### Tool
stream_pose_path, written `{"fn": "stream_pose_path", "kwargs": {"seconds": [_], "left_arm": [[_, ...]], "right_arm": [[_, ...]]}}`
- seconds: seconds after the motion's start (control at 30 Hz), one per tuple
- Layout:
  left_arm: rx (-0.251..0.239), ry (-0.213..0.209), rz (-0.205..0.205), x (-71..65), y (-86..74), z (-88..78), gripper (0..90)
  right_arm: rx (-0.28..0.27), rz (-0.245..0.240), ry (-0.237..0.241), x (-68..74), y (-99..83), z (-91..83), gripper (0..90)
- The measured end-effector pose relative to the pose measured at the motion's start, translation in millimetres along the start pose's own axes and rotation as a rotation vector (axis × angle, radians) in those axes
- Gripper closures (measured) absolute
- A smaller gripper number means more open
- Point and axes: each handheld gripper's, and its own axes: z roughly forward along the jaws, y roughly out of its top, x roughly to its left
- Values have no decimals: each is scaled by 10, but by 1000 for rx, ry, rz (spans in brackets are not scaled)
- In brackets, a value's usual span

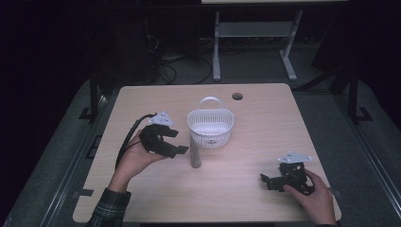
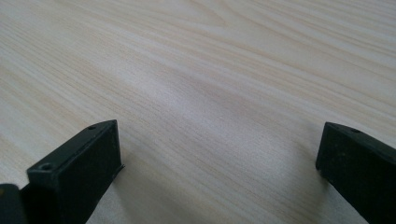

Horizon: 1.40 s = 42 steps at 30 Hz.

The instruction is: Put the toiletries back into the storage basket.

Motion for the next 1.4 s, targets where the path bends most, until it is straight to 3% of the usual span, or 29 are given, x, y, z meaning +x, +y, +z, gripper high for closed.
{"fn": "stream_pose_path", "kwargs": {"seconds": [0.3,0.97,1.4], "left_arm": [[32,-10,40,-59,95,26,143],[57,-25,74,-153,305,173,134],[81,-26,75,-149,342,331,135]], "right_arm": [[-1,1,-1,1,0,0,0],[-1,0,1,0,0,0,0],[-1,0,0,0,0,0,0]]}}
